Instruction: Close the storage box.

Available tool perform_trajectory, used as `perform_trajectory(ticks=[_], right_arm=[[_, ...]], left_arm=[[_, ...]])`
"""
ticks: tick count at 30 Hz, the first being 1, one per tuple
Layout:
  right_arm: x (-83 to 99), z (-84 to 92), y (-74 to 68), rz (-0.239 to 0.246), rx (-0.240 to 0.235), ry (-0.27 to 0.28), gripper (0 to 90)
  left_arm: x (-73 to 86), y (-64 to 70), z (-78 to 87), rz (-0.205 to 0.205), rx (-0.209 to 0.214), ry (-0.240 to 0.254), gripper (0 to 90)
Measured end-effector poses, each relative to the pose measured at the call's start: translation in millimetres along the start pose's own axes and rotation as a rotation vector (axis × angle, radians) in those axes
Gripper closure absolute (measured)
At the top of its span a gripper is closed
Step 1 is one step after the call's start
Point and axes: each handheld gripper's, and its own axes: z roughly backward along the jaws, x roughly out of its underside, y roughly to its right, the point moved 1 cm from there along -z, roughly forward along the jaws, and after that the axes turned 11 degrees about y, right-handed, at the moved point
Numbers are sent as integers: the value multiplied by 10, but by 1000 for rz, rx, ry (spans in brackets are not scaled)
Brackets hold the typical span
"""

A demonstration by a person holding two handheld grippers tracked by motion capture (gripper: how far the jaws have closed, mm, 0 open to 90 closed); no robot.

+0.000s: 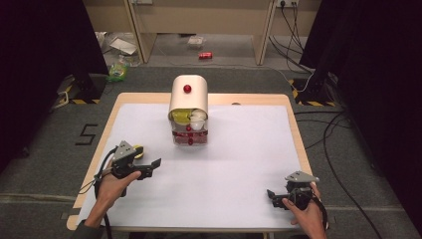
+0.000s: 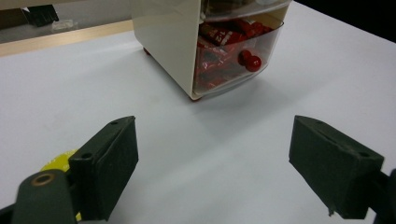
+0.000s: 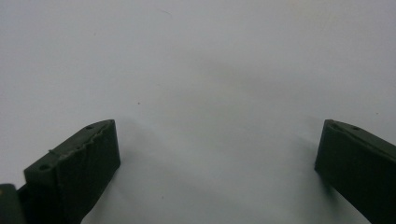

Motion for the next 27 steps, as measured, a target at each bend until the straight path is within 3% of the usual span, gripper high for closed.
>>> perform_trajectory(ticks=[27], right_arm=[[0,0,0,1,0,0,3]], left_arm=[[301,81,117,-15,29,-4,153]])
